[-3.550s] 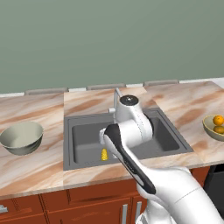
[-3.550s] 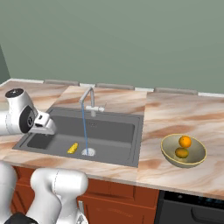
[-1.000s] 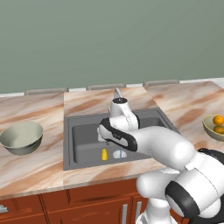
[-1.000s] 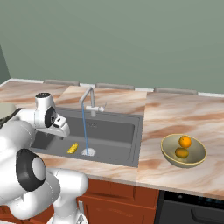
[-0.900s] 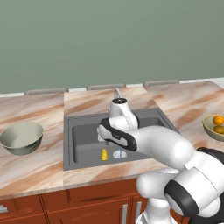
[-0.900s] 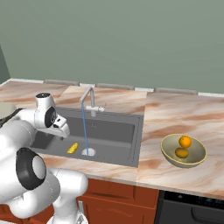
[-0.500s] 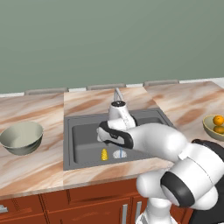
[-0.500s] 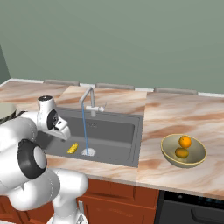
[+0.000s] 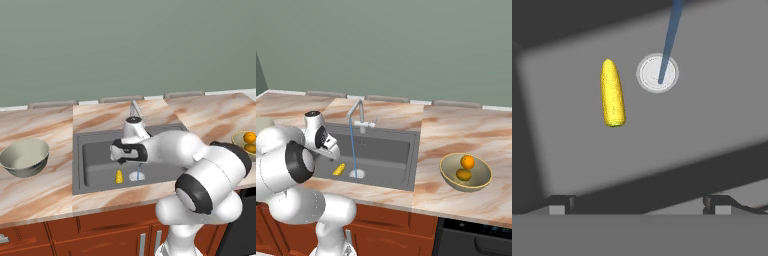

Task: Pick the oranges from the sink and place them in one bowl. Place the corn in the other bowl. Then turn off the sink faucet.

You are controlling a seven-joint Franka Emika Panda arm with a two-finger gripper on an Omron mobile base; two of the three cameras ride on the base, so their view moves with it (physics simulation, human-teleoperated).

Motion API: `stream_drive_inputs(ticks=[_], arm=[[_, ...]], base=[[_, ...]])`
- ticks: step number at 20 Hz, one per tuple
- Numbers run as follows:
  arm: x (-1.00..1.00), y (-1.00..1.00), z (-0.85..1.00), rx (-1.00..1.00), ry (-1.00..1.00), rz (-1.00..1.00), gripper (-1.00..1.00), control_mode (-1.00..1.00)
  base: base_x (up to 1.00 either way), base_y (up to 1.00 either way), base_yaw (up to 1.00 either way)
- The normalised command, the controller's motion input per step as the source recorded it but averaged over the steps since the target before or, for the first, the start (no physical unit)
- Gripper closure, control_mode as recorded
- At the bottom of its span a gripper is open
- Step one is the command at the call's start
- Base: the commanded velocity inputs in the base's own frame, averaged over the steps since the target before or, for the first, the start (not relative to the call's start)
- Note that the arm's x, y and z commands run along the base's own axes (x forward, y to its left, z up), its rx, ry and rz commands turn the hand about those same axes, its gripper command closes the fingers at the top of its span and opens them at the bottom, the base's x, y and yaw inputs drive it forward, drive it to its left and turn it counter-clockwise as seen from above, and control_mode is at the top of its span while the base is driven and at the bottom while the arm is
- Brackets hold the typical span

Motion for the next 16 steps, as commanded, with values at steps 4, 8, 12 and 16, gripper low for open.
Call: stream_drive_inputs(ticks=[4, 8, 12, 16], arm=[[0.26, 0.0, -0.11, 0.0, 0.0, 0.0, -1.0, -1.0], [0.21, 0.0, -0.23, 0.0, 0.0, 0.0, -1.0, -1.0], [0.2, 0.0, -0.32, 0.0, 0.02, 0.0, -1.0, -1.0], [0.25, 0.04, -0.3, 0.0, 0.04, 0.0, -1.0, -1.0]], base=[[0.0, 0.0, 0.0], [0.0, 0.0, 0.0], [0.0, 0.0, 0.0], [0.0, 0.0, 0.0]])
